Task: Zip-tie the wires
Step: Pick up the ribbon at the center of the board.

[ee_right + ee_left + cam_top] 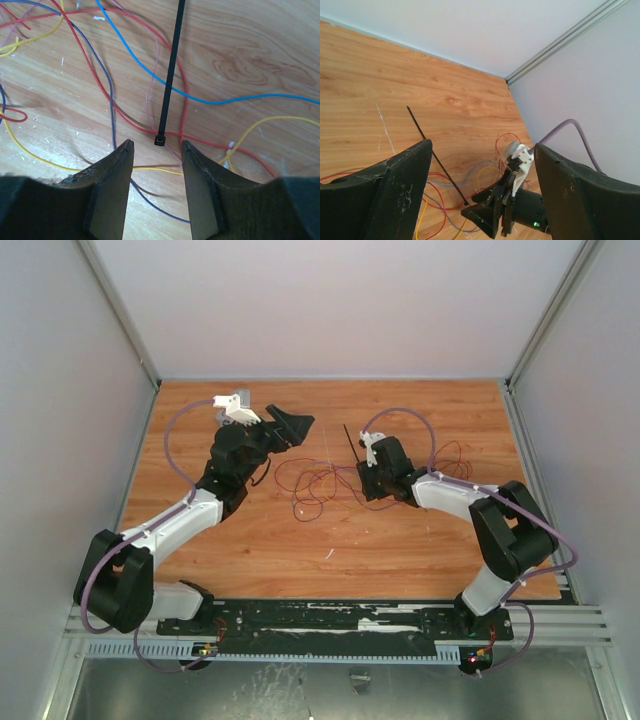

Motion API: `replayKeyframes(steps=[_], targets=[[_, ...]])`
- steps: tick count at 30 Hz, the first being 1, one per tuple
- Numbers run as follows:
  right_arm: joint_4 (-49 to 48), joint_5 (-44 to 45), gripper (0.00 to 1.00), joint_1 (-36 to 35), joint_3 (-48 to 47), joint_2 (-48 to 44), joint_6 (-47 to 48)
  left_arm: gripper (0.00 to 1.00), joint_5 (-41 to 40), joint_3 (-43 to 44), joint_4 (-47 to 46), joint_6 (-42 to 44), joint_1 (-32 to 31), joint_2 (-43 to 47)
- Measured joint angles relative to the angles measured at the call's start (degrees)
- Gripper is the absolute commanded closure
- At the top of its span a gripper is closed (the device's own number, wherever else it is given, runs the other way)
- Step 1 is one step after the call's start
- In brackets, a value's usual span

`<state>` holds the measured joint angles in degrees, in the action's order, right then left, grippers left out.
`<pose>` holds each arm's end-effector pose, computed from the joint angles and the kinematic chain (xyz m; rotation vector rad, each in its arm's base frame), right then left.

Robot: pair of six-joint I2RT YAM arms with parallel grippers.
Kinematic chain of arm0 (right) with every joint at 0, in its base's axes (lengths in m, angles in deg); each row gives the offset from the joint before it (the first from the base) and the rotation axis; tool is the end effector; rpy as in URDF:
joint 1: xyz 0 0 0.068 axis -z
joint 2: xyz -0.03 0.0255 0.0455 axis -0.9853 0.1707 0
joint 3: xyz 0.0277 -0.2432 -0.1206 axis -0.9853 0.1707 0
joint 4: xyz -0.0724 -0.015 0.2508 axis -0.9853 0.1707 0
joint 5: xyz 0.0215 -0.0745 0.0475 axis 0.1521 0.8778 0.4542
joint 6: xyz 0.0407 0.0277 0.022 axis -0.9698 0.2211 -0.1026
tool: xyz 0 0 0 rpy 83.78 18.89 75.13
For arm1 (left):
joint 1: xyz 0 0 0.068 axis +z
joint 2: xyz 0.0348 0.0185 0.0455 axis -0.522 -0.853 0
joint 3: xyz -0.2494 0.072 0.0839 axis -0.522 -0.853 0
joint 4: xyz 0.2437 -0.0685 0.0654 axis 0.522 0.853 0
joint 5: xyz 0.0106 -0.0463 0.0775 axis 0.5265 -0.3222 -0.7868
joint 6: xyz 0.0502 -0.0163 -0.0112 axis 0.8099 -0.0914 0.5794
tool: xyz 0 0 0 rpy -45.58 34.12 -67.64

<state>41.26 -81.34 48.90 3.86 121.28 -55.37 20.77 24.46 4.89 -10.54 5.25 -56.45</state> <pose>0.2836 0.1707 0.1716 -0.4531 2.4087 0.2725 0.2712 -0.1340 0.2972 -0.2137 1.6140 -0.9389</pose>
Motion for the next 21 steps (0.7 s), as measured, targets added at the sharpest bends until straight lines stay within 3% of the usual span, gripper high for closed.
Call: replayKeyframes(steps=[12,15,17,21], targets=[[0.20,-0.22,0.60,0.00,-1.42,1.73,-0.44,0.12,0.02,-0.02,0.04,0.59,0.00,0.15],[0.11,-0.13,0.64,0.00,-1.68,2.73,-0.44,0.12,0.02,-0.02,0.04,0.59,0.00,0.15],[0.13,-0.15,0.72,0.00,-1.70,3.32,-0.46,0.12,0.04,-0.02,0.02,0.57,0.00,0.15],[0.15,0.02,0.73,0.00,-1.70,3.76,-0.85,0.12,0.04,-0.02,0.02,0.57,0.00,0.15]])
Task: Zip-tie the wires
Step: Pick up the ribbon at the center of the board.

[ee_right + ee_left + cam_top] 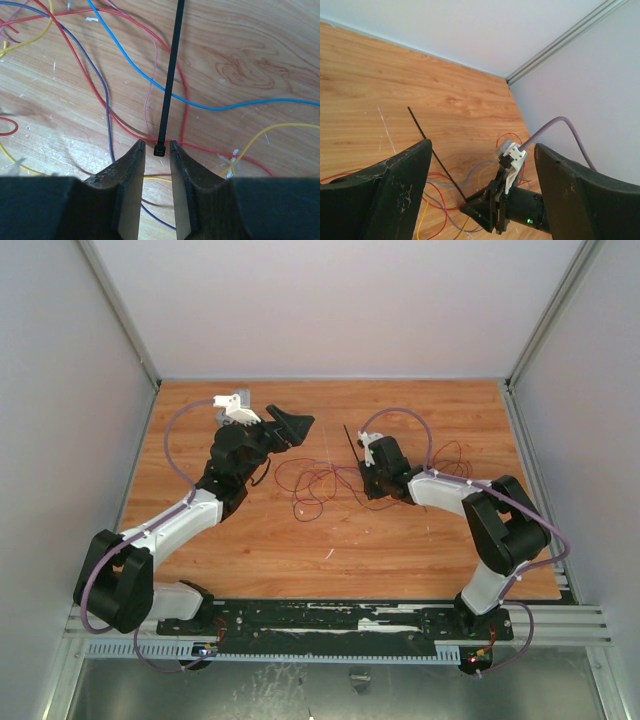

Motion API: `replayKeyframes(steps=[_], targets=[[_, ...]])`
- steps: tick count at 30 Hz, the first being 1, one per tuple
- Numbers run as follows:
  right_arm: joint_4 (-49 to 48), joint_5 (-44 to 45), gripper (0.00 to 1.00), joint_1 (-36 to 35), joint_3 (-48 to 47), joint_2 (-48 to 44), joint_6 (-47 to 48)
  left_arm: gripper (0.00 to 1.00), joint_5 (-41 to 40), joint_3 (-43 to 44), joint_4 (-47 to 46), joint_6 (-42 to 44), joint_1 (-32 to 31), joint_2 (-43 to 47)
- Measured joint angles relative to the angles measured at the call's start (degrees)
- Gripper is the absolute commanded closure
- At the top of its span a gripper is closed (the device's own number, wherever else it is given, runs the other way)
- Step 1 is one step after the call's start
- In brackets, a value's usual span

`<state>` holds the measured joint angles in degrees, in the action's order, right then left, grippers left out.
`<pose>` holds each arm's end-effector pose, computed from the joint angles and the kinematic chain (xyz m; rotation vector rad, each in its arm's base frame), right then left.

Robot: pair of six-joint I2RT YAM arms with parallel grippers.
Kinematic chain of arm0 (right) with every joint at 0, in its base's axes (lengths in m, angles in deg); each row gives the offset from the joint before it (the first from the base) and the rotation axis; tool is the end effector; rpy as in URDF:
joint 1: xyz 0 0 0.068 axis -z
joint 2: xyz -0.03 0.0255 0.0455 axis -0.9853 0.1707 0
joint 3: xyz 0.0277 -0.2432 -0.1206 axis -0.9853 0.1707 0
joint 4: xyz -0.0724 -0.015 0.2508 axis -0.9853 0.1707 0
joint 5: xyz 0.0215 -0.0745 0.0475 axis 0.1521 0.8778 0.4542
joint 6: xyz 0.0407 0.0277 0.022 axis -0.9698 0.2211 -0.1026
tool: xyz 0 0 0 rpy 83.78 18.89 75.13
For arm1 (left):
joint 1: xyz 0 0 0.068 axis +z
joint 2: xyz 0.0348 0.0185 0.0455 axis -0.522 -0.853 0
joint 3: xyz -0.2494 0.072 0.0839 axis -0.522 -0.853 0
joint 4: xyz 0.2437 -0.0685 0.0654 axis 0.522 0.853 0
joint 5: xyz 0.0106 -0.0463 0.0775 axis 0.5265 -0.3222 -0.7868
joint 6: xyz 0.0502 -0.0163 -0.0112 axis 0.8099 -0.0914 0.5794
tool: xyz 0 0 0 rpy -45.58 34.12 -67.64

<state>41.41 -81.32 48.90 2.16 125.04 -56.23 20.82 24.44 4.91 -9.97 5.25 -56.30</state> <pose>0.2917 0.1755 0.1592 -0.4426 2.4498 0.2639 0.2707 -0.1338 0.2978 -0.2045 1.6120 -0.9326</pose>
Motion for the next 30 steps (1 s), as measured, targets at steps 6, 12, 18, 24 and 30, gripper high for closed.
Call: replayKeyframes(steps=[6,12,18,24,30], targets=[[0.46,0.44,0.86,0.00,-0.37,0.00,0.00,0.12,0.04,0.00,0.00,0.02,0.00,0.00],[1.73,2.64,1.00,0.00,-0.74,-1.29,1.11,0.11,1.46,0.35,1.33,2.86,0.00,0.04],[1.53,5.18,1.00,0.00,0.72,-9.22,5.60,0.04,6.58,4.70,7.87,11.69,0.02,3.93],[1.25,6.56,1.00,0.00,0.92,-18.95,14.80,0.02,20.06,14.47,10.49,20.48,0.02,8.02],[2.60,1.01,1.00,0.00,-4.31,-24.83,26.84,0.01,32.11,20.17,14.40,27.30,0.50,9.01]])
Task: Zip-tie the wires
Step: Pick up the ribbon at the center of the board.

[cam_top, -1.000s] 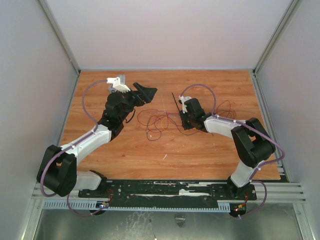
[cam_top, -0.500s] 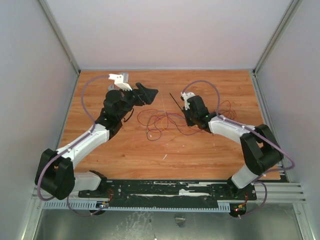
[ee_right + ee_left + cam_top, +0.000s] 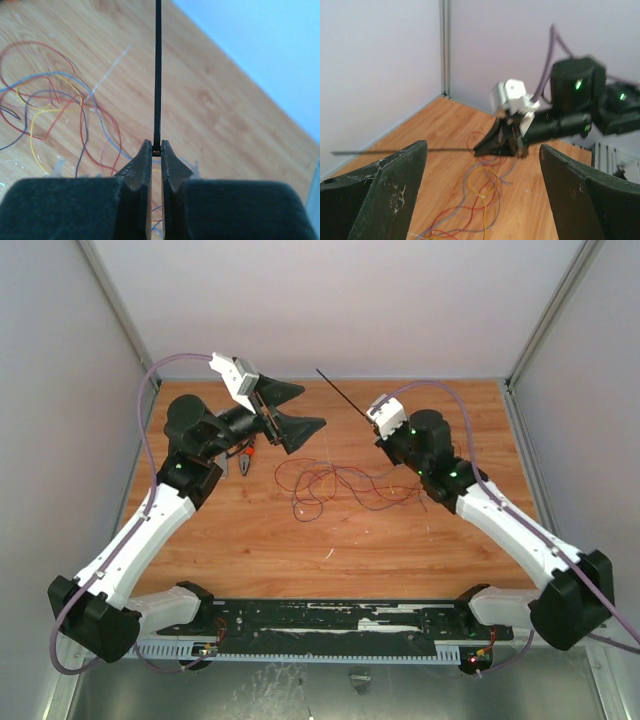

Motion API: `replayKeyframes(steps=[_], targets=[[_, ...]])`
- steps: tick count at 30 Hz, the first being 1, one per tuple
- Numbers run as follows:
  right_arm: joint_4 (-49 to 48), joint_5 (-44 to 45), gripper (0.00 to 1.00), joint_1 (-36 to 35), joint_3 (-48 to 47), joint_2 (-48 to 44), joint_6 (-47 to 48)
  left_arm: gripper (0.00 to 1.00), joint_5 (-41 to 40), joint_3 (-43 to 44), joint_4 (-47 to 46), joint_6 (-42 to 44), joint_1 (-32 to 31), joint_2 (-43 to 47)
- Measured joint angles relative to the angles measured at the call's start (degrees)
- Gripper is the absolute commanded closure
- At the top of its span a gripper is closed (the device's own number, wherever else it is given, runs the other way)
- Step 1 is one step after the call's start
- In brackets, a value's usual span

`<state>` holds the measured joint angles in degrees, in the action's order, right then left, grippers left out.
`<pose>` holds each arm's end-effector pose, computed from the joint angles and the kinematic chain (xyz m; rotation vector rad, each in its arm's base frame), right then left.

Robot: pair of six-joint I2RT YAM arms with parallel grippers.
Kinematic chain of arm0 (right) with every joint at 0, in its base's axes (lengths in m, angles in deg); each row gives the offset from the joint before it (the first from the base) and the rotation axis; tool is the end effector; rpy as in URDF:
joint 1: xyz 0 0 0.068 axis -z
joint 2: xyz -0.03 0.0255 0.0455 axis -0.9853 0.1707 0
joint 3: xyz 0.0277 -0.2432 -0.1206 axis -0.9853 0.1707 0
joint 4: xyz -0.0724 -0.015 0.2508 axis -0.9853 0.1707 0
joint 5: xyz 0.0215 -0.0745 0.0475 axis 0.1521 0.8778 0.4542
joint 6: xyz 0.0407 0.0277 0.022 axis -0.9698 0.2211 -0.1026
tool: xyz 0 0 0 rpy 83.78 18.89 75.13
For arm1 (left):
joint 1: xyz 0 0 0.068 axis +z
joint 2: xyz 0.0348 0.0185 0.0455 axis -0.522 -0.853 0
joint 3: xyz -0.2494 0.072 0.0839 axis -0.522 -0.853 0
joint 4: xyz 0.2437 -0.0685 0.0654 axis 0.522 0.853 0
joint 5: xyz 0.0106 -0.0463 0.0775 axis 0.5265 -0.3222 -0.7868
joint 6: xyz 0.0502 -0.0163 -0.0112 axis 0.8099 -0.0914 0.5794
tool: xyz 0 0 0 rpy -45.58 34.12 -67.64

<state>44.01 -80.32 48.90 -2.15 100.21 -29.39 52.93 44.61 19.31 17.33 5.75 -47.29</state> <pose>0.2526 0.1511 0.3114 -0.7864 1.8487 0.1079 0.2242 -0.1294 0.4371 0.6392 1.2442 -0.9493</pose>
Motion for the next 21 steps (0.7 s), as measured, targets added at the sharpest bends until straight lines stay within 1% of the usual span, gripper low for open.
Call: replayKeyframes(steps=[7,11,13,16,21], targets=[[3.85,-10.54,1.00,-0.26,-2.19,-9.88,11.45,0.01,8.92,0.59,4.68,3.41,2.27,-0.37],[5.86,-14.40,1.00,-1.36,0.35,-16.35,17.42,0.01,11.56,3.72,7.72,3.56,2.75,-2.73],[7.26,-15.54,1.00,-2.27,2.71,-20.00,20.46,0.01,12.48,4.83,8.66,3.34,2.78,-3.69],[10.32,-16.20,1.00,-3.28,4.85,-22.97,23.96,0.01,14.16,6.29,11.06,2.82,2.82,-4.96],[16.35,-16.39,1.00,-4.83,5.27,-23.17,27.30,0.01,17.40,8.72,16.55,2.58,2.69,-8.02]])
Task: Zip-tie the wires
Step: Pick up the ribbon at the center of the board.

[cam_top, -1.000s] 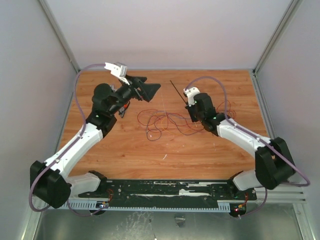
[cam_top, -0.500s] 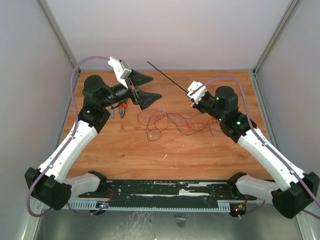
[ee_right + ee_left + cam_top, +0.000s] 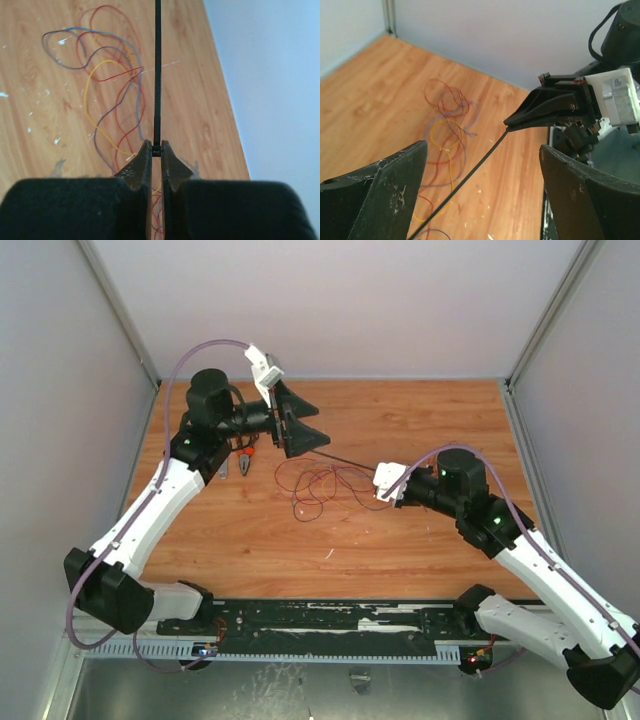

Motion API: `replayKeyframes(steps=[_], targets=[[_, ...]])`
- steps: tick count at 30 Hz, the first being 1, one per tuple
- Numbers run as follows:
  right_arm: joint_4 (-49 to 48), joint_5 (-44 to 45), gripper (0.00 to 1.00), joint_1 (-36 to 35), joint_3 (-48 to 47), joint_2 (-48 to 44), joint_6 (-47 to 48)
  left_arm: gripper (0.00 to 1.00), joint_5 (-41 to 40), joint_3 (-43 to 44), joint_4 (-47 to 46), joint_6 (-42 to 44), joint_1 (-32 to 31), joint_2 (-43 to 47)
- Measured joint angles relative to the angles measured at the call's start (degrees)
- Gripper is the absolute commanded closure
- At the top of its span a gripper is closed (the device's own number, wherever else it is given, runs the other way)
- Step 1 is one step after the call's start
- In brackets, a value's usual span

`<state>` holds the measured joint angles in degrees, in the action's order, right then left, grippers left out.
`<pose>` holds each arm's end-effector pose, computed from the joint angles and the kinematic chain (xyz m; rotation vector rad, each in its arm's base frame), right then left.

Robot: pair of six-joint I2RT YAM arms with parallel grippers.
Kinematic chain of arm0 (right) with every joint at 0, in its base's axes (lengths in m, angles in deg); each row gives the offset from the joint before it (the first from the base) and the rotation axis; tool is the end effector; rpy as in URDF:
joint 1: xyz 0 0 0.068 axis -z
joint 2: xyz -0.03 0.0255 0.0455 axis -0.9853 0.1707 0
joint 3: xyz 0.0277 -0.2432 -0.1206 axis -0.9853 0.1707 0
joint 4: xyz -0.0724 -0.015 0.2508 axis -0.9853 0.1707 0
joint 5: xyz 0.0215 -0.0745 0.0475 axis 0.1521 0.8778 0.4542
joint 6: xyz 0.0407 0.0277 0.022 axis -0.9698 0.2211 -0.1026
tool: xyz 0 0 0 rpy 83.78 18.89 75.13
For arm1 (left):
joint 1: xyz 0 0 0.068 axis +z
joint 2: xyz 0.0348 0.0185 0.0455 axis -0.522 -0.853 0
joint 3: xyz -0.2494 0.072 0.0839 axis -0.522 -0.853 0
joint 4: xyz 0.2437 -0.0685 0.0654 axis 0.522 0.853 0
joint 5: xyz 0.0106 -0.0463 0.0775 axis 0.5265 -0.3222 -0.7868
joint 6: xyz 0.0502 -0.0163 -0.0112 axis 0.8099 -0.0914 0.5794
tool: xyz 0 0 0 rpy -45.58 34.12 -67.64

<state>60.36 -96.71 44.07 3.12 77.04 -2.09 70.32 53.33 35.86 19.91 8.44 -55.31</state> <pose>0.1503 0.1197 0.3417 -1.3813 1.4073 0.1394 0.2554 -0.1383 0.4245 0.8691 1.4486 -1.1386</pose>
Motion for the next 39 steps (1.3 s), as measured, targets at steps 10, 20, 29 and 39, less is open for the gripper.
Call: replayKeyframes(steps=[10,20,29,39], targets=[[7.06,0.04,1.00,-8.11,0.02,1.77,1.46,0.02,1.57,-4.68,9.81,5.53,-7.93,-5.66],[11.43,3.23,1.00,-14.82,-1.57,4.90,3.96,0.06,1.55,-7.04,14.29,9.66,-12.00,-7.96],[12.07,6.01,1.00,-16.44,-1.73,3.98,6.16,0.16,1.57,-7.04,18.27,12.63,-14.99,-10.95],[10.54,8.85,1.00,-17.03,-1.70,3.34,7.56,0.57,2.49,-6.93,20.04,14.08,-15.54,-12.74]])
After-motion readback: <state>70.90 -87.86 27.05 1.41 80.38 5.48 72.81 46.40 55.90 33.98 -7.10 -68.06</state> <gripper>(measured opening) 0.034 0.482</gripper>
